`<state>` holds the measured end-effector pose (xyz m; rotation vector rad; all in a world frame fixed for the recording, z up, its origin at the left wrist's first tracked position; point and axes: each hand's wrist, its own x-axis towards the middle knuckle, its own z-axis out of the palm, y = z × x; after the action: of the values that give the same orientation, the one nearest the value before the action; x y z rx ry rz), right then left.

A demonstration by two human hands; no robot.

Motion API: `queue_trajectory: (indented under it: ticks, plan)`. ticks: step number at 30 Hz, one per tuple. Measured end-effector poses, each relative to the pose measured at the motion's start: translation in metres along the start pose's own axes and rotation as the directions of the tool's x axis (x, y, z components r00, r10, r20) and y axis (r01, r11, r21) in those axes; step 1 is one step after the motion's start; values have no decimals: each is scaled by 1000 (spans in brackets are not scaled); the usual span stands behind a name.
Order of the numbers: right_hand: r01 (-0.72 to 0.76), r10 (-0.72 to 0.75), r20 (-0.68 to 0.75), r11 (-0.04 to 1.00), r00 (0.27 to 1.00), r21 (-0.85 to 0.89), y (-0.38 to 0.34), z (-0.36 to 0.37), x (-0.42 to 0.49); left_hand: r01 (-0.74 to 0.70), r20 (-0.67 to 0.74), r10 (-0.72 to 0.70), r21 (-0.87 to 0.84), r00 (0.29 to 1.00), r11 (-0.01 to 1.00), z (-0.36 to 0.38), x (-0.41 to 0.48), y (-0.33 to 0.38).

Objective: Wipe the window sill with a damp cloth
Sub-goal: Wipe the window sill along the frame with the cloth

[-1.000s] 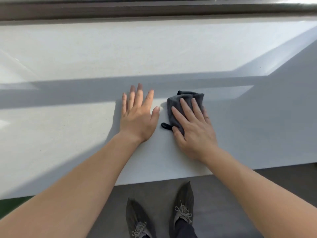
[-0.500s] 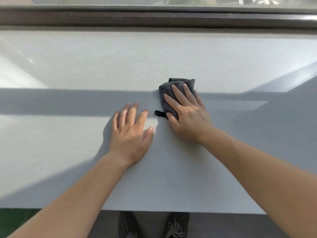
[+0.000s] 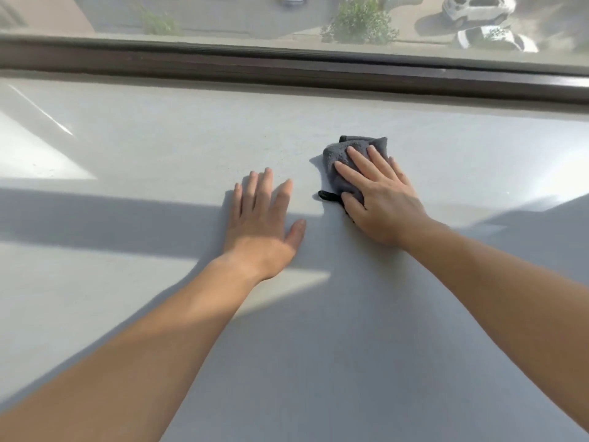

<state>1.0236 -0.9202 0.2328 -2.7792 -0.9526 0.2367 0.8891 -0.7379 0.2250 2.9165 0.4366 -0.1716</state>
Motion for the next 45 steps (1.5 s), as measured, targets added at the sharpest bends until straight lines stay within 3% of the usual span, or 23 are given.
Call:
queue_trajectory:
  ticks: [4,6,8,10,13,15,17,20,22,24,26,29,33,35,38,40,42,45]
  plan:
    - [-379,379,-30,925,925,20,36,-15,38,7,1,-7,91,1000,996,5,5,2]
    - [-440,442,-78,897,894,44,21,-10,58,10,23,-12,80,1000,997,4,7,2]
    - [-340,344,-74,938,936,62,-11,-4,75,8,45,-11,55,999,998,-1,7,3]
    - [-131,132,-45,991,990,26,-39,2,85,13,64,-16,45,998,999,-7,7,6]
    - [39,-39,29,999,999,-5,-32,-3,95,13,61,-16,63,998,998,-11,18,12]
    - [-54,54,0,998,999,-8,1,-11,100,-20,53,19,23,998,1000,-10,27,18]
    - [-261,261,-40,965,964,21,35,-22,103,-49,47,50,-18,998,999,-5,33,23]
    - [-414,416,-73,909,907,34,31,-18,112,-59,39,58,11,998,998,1,34,26]
    - [-336,339,-83,940,937,51,2,-11,116,-60,31,59,29,998,998,2,33,26]
    - [-122,122,-52,993,991,12,-17,-4,114,-64,20,63,44,998,997,2,33,25]
    - [-7,7,1,1000,1000,-5,-7,-8,110,-70,15,69,43,997,997,2,33,25]
    - [-171,171,-24,985,985,-1,52,-23,99,-61,5,61,20,998,998,1,33,25]
    - [-530,536,-96,844,839,81,109,-38,80,-56,8,56,37,998,998,1,33,27]
    - [-531,538,-96,842,837,89,92,-34,83,-50,7,50,51,999,997,2,33,28]
    - [-255,257,-55,966,965,43,59,-22,72,-40,6,40,70,999,997,2,33,28]
    - [-102,102,-1,995,995,19,64,-23,61,-23,15,22,76,1000,997,0,33,28]
    - [-157,157,-8,987,988,19,92,-30,54,-4,24,3,53,1000,999,-1,32,32]
    - [-436,440,-68,897,895,75,123,-39,46,15,-4,-15,-11,1000,1000,-2,21,51]
